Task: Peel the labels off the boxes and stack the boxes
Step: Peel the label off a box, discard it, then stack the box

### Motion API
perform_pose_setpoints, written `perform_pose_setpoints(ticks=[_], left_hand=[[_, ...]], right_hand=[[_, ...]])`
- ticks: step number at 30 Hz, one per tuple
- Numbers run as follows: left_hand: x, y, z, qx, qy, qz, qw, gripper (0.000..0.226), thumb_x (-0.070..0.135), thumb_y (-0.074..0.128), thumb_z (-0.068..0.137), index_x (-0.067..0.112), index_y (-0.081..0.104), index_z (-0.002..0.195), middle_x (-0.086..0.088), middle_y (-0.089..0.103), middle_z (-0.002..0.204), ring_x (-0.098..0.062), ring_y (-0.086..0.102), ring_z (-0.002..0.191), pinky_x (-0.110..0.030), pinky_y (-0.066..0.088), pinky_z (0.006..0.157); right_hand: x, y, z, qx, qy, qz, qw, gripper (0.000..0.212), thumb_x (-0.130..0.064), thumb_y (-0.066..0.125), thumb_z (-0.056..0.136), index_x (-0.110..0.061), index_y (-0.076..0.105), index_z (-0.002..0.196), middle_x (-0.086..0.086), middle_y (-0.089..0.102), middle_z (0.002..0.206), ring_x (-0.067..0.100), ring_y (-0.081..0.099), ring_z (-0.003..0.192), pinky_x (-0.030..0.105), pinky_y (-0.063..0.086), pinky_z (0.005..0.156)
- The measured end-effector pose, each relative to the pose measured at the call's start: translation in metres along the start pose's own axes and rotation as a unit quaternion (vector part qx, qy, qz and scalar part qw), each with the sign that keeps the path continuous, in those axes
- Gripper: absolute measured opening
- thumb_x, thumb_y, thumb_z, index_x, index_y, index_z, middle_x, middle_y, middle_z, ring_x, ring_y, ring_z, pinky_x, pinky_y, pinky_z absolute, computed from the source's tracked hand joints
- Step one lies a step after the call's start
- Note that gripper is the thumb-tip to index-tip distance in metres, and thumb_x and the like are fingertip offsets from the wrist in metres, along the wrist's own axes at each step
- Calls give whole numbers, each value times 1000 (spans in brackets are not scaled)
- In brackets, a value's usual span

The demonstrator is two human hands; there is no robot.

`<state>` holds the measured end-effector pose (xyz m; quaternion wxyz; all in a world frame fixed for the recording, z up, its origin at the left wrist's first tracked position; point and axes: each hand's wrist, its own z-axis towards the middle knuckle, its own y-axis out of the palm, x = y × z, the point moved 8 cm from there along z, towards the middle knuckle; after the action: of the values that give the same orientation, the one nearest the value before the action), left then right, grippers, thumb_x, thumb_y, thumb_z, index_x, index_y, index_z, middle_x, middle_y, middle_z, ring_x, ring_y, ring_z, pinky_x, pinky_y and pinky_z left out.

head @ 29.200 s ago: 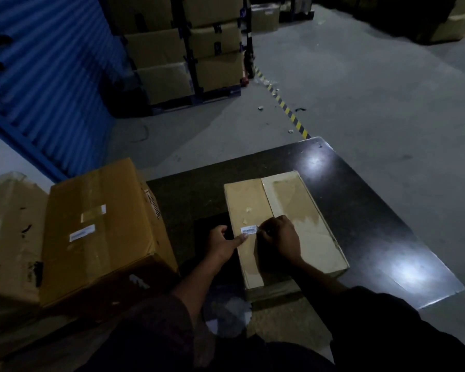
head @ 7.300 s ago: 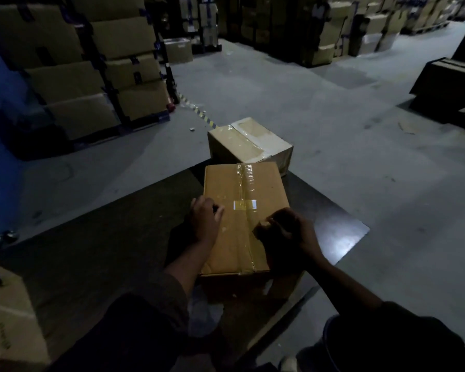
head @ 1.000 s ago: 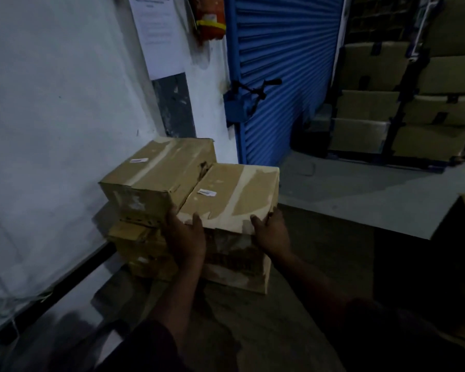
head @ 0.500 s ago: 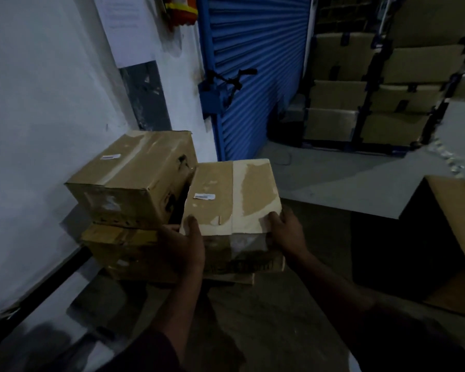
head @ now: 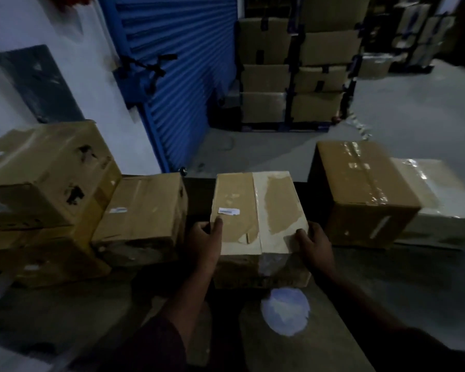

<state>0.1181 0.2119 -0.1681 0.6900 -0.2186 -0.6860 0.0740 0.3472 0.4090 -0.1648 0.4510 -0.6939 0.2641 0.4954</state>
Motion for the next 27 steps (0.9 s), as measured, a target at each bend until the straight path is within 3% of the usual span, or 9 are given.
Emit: perform_pose_setpoints(ticks=[2,6,10,13,15,18,20,23,27], left_hand=[[-13,28,-27,-29,-18,38,999,43,49,63,87,6,65,83,-6,65,79,-23,61,72,-28,35,59],[-40,56,-71,-49,-57,80,994,54,55,61,86,5,56,69,-8,55,64,-26,57,61,-27,28,47],[-67,68,-100,-75,-75,105,989,63,60,61,84,-3,64,80,-21,66,77,-34,66,70,-25,29,47],[-75,67,-110,-81,-80,135,984,61,58,61,84,-3,65,83,-22,68,82,-34,66,72,-26,30,48],[-75,66,-112,-86,-81,145,982,57,56,62,84,0,63,84,-21,67,84,-32,63,71,-27,29,48],[-75,66,-113,-97,-90,132,982,52,53,65,84,2,61,85,-19,66,85,-29,61,70,-27,35,54],[-78,67,-112,-109,-97,120,982,52,54,66,82,3,61,84,-19,66,84,-23,58,65,-27,35,53],[-84,73,-107,-156,-107,115,975,49,55,65,84,7,61,86,-10,65,81,-21,61,70,-27,40,54],[-85,77,-97,-220,-105,99,965,42,50,66,85,11,56,74,-4,60,75,-17,57,63,-26,37,51]], right_hand=[[34,-28,-7,-1,36,-18,999,41,-29,51,97,-12,47,134,11,57,129,21,57,102,34,47,82],[85,-61,-23,-25,99,-58,993,43,-30,53,96,-15,44,135,11,57,129,27,59,108,45,51,90],[113,-79,-39,-43,100,-86,990,42,-24,58,94,-15,44,132,9,59,122,15,59,89,29,51,64],[123,-79,-43,-60,114,-95,987,45,-24,60,92,-18,42,132,9,59,122,19,63,96,40,57,77],[114,-79,-45,-53,78,-151,984,49,-29,63,90,-20,41,133,9,54,128,20,58,106,37,53,84],[72,-73,-52,11,-106,-310,945,56,-37,65,87,-20,43,135,7,43,136,22,44,121,39,41,97],[48,-53,-57,21,-175,-308,935,55,-31,68,84,-20,47,133,4,44,136,22,40,125,42,40,103],[37,-8,-51,-62,-176,-216,959,39,-23,67,86,-18,57,123,2,51,127,19,52,113,38,50,95],[43,32,-46,-97,-160,-246,951,24,-20,64,87,-14,67,110,8,63,108,25,54,103,31,44,87]])
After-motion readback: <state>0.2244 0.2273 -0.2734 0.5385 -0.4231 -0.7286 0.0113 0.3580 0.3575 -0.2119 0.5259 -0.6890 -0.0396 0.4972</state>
